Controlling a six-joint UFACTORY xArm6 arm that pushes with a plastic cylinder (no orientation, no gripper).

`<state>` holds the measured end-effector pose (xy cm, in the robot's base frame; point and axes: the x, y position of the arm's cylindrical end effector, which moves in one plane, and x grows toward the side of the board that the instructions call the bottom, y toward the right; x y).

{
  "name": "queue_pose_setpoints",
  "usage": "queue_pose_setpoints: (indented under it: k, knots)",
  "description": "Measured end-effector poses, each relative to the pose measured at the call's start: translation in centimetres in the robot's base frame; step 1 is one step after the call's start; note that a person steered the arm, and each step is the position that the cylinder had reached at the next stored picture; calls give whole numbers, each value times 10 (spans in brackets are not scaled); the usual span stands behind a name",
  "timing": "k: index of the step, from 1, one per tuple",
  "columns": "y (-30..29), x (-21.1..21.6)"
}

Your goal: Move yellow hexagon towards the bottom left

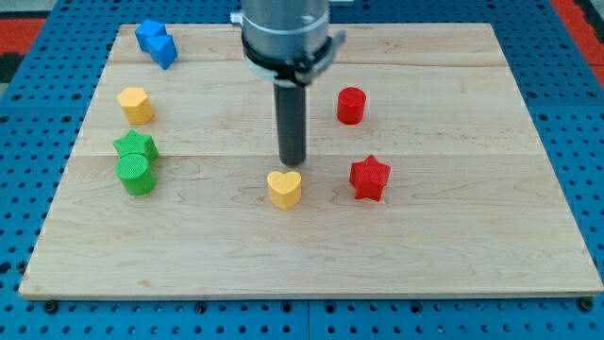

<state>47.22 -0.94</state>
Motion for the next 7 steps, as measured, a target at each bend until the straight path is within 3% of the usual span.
queue_pose_setpoints:
  k: [2, 3, 4, 5, 7]
  knots:
    - [-6, 35]
    - [-33, -32]
    - [-97, -97]
    - [-147, -117]
    - [-182, -139]
